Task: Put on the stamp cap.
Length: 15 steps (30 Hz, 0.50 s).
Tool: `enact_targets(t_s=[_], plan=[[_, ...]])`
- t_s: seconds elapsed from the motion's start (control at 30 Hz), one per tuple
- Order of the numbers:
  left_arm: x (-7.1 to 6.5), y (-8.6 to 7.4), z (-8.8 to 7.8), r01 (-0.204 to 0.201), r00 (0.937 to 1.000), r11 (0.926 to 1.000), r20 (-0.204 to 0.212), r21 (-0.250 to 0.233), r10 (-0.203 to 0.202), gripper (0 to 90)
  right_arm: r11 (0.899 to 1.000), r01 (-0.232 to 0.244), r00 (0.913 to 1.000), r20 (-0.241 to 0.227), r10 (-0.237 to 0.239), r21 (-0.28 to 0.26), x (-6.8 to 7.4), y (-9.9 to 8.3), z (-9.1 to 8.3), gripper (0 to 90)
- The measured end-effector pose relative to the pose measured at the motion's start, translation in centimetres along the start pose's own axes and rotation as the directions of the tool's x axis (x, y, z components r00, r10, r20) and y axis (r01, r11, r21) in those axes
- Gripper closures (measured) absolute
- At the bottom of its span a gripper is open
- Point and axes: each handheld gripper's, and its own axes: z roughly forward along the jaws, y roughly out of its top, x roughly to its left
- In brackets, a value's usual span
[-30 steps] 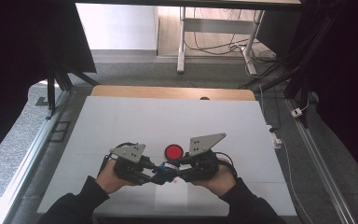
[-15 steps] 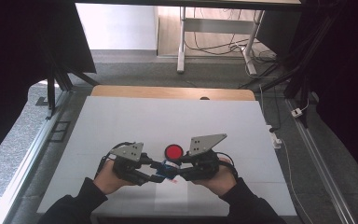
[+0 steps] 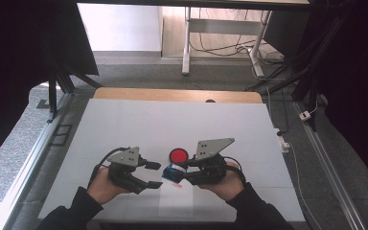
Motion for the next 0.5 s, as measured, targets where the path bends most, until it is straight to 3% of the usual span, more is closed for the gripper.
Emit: enact_targets(t_s=[0.23,0.37,0.5], plan=[[-0.7,-0.7,-1.1,0.047,0.9945,0.9988,-0.095,0.017,-0.045,26.3,1.000,-0.003,0.9998,0.022,0.003,0.004,0.0,-0.1,-0.3,70.5],[-1.1,-1.1,-1.8,0.093,0.9847,0.9956,-0.149,0.012,-0.090,20.2,1.000,-0.007,0.9994,0.034,0.006,0.009,-0.1,-0.2,-0.4,70.5],[-1.4,-1.8,-2.7,0.147,0.9708,0.9892,-0.191,-0.005,-0.145,15.1,1.000,-0.014,0.9989,0.044,0.013,0.016,-0.2,-0.3,-0.4,70.5]])
